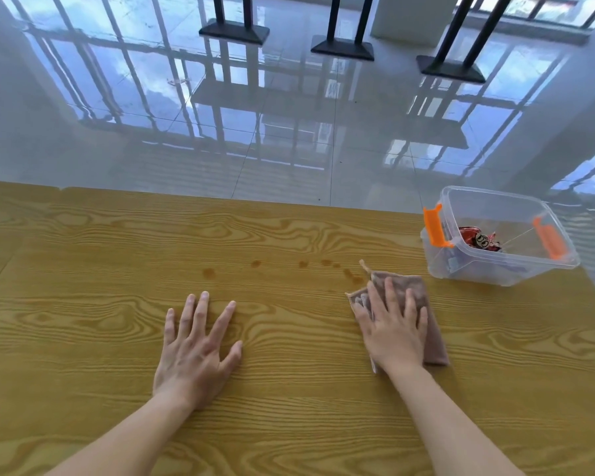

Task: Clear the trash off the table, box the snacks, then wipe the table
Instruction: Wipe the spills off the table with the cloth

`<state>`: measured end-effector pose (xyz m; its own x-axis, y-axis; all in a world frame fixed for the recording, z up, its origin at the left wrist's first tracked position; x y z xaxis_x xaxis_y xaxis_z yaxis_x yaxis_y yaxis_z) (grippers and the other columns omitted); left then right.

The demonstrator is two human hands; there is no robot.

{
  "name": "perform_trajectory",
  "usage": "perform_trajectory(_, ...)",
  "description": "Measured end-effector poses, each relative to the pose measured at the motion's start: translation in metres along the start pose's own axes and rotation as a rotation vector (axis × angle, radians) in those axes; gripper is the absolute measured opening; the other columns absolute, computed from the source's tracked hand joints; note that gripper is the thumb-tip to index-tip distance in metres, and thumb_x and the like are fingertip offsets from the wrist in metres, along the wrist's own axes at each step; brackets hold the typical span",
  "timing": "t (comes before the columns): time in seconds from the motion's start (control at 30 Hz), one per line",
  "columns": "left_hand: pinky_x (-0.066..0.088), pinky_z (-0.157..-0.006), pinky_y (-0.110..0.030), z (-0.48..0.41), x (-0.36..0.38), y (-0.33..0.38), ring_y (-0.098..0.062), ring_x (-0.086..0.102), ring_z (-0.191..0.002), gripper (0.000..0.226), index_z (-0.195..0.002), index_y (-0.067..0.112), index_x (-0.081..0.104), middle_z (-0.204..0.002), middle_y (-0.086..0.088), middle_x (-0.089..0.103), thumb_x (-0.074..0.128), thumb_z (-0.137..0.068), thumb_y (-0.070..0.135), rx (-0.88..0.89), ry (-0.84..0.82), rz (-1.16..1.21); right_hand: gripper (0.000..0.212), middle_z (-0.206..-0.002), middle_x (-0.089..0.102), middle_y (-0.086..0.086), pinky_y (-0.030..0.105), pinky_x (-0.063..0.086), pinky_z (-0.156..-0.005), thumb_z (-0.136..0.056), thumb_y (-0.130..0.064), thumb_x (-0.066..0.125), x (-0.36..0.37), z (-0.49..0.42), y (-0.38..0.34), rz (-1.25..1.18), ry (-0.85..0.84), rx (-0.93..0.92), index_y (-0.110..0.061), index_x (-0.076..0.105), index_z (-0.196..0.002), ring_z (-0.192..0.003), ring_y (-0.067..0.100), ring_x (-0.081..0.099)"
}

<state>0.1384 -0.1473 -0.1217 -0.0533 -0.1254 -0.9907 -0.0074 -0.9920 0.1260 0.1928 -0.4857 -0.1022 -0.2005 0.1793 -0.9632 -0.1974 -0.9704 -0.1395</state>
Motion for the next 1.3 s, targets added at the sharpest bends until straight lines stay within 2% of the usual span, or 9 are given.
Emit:
perform_trajectory(0.1, -0.001, -0.120, -0.054, 0.001, -0.001, 0.000, -0.024, -0.010, -0.151, 0.073, -0.155, 0.041, 0.010, -0.165, -0.010, 0.005, 0.024, -0.089, 0.070, -0.002, -0.001, 0.000, 0.065, -0.165, -0.018, -0.014, 0.054, -0.014, -0.120, -0.096, -0.070, 0.005, 0.011, 0.012, -0.039, 0.013, -0.016, -0.197, -0.045, -0.008, -0.155, -0.151, 0.027, -0.022)
perform_trajectory(0.23, 0.001, -0.120, -0.055, 0.001, -0.003, 0.001, -0.026, -0.007, -0.151, 0.072, -0.155, 0.040, 0.012, -0.165, -0.011, 0.007, 0.026, -0.090, 0.069, 0.007, 0.001, 0.013, 0.067, -0.167, 0.000, -0.015, 0.046, 0.006, -0.119, -0.101, -0.066, 0.024, 0.023, 0.077, -0.010, 0.079, -0.010, -0.576, -0.037, 0.006, -0.159, -0.155, 0.016, -0.001)
perform_trajectory(0.47, 0.000, -0.120, -0.055, 0.001, -0.004, 0.002, -0.025, -0.008, -0.151, 0.073, -0.154, 0.040, 0.012, -0.165, -0.011, 0.007, 0.023, -0.089, 0.070, 0.000, 0.003, 0.007, 0.079, -0.163, -0.026, -0.003, 0.043, -0.011, -0.124, -0.096, -0.069, 0.003, -0.006, -0.026, -0.018, 0.007, 0.009, -0.082, -0.023, -0.009, -0.158, -0.150, 0.017, -0.025)
perform_trajectory(0.7, 0.005, -0.120, -0.056, 0.001, -0.004, 0.003, -0.026, -0.002, -0.151, 0.071, -0.154, 0.040, 0.017, -0.164, -0.011, 0.013, 0.027, -0.089, 0.069, 0.003, 0.002, 0.018, 0.063, -0.167, -0.006, -0.015, 0.044, 0.002, -0.120, -0.103, -0.063, 0.017, 0.017, 0.038, -0.016, 0.093, -0.014, -0.692, -0.037, 0.003, -0.158, -0.154, 0.013, -0.007)
perform_trajectory(0.8, 0.004, -0.120, -0.056, 0.000, -0.003, 0.001, -0.026, -0.004, -0.151, 0.071, -0.154, 0.041, 0.016, -0.164, -0.011, 0.012, 0.027, -0.090, 0.069, 0.005, 0.002, 0.009, 0.060, -0.165, -0.019, -0.016, 0.047, -0.008, -0.122, -0.099, -0.068, 0.009, 0.004, -0.003, 0.006, 0.121, -0.006, -0.442, -0.051, -0.007, -0.154, -0.152, 0.014, -0.018)
perform_trajectory(0.93, 0.005, -0.120, -0.056, 0.000, -0.003, 0.003, -0.024, -0.006, -0.151, 0.070, -0.154, 0.042, 0.014, -0.164, -0.010, 0.010, 0.026, -0.090, 0.069, -0.005, 0.009, 0.008, 0.067, -0.165, -0.022, -0.010, 0.049, -0.015, -0.121, -0.096, -0.067, 0.005, -0.008, -0.066, -0.037, 0.022, -0.035, -0.104, -0.041, -0.006, -0.157, -0.150, 0.020, -0.025)
perform_trajectory(1.07, 0.005, -0.120, -0.056, 0.002, -0.003, 0.001, -0.024, -0.006, -0.151, 0.071, -0.154, 0.042, 0.014, -0.165, -0.009, 0.008, 0.027, -0.090, 0.068, -0.008, -0.003, 0.010, 0.066, -0.164, -0.020, -0.015, 0.043, -0.018, -0.121, -0.098, -0.070, 0.006, 0.002, -0.039, -0.060, 0.044, -0.055, -0.411, -0.041, -0.007, -0.156, -0.149, 0.017, -0.027)
perform_trajectory(1.17, 0.007, -0.120, -0.057, 0.001, -0.002, 0.001, -0.025, -0.005, -0.151, 0.071, -0.154, 0.041, 0.015, -0.164, -0.010, 0.010, 0.029, -0.090, 0.068, -0.003, 0.005, 0.005, 0.064, -0.167, -0.003, -0.015, 0.045, -0.002, -0.120, -0.102, -0.067, 0.020, 0.017, 0.021, -0.034, 0.141, -0.013, -0.702, -0.041, 0.003, -0.158, -0.154, 0.017, -0.009)
perform_trajectory(1.3, 0.008, -0.119, -0.057, 0.000, -0.001, 0.000, -0.026, -0.003, -0.151, 0.071, -0.154, 0.041, 0.016, -0.164, -0.010, 0.011, 0.031, -0.090, 0.067, 0.008, 0.007, 0.018, 0.065, -0.165, -0.015, -0.018, 0.044, -0.007, -0.122, -0.094, -0.075, 0.005, 0.000, -0.027, -0.014, 0.141, -0.026, -0.509, -0.051, -0.006, -0.154, -0.151, 0.011, -0.020)
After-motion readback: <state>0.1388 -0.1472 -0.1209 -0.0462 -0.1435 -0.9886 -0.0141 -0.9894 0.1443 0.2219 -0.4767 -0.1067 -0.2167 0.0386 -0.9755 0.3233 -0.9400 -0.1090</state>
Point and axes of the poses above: each hand's wrist, its own z-axis away from the middle knuckle, its own x-axis out of the palm, y = z × x, the point moved 2 cm from there along -z, towards the middle knuckle
